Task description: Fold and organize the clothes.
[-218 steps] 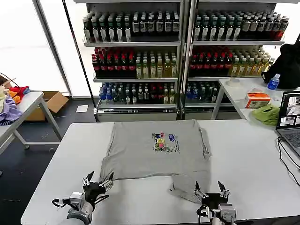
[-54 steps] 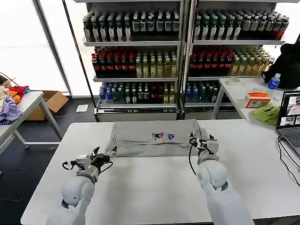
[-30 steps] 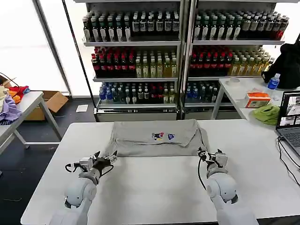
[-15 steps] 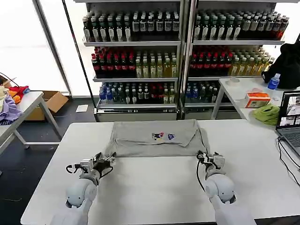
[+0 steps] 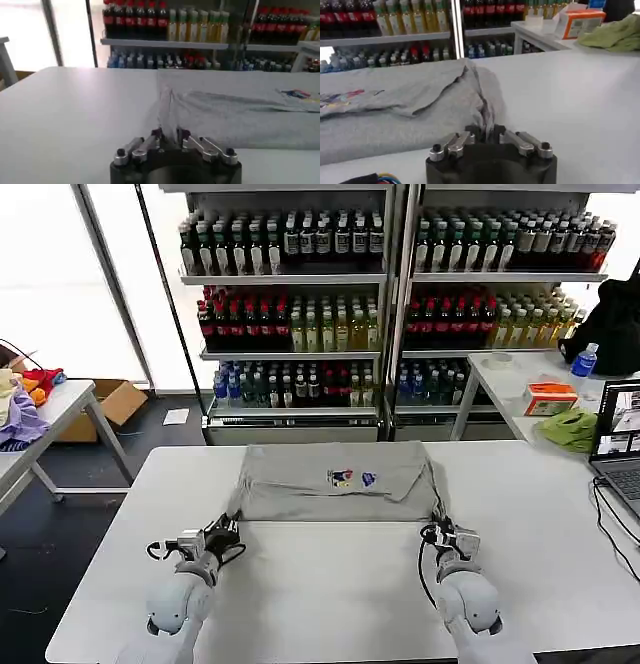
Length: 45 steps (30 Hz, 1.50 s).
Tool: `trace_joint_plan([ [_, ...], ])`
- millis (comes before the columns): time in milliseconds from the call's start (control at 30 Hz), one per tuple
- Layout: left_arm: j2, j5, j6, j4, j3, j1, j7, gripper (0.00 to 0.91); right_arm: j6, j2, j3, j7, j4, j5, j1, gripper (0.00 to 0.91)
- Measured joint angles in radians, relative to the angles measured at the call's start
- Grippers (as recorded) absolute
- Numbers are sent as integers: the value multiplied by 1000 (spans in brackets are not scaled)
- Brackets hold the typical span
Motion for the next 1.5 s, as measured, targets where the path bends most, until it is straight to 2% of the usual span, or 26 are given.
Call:
trace_joint_plan([
  [500,25,-4,-15,-178,-18,130,-34,0,-27,14,12,15,223,-45,-132,0],
  [900,64,-14,-28,-451,-74,381,-67,0,-19,-27,73,48,460,-80,-368,0],
  [1233,48,1,-50,-539,-77,574,-95,0,28,-44,85,72,533,-128,-552,0],
  [1433,30,21,-65,-566,-70,650,-105,10,48,-63,93,91,545,-143,-604,0],
  [1467,26,25,-66,-567,-68,657,-106,191,49,-64,94,96,545,-147,-610,343],
  [1500,23,28,-66,-567,-66,663,-108,474,49,-64,94,100,545,-148,-615,695],
])
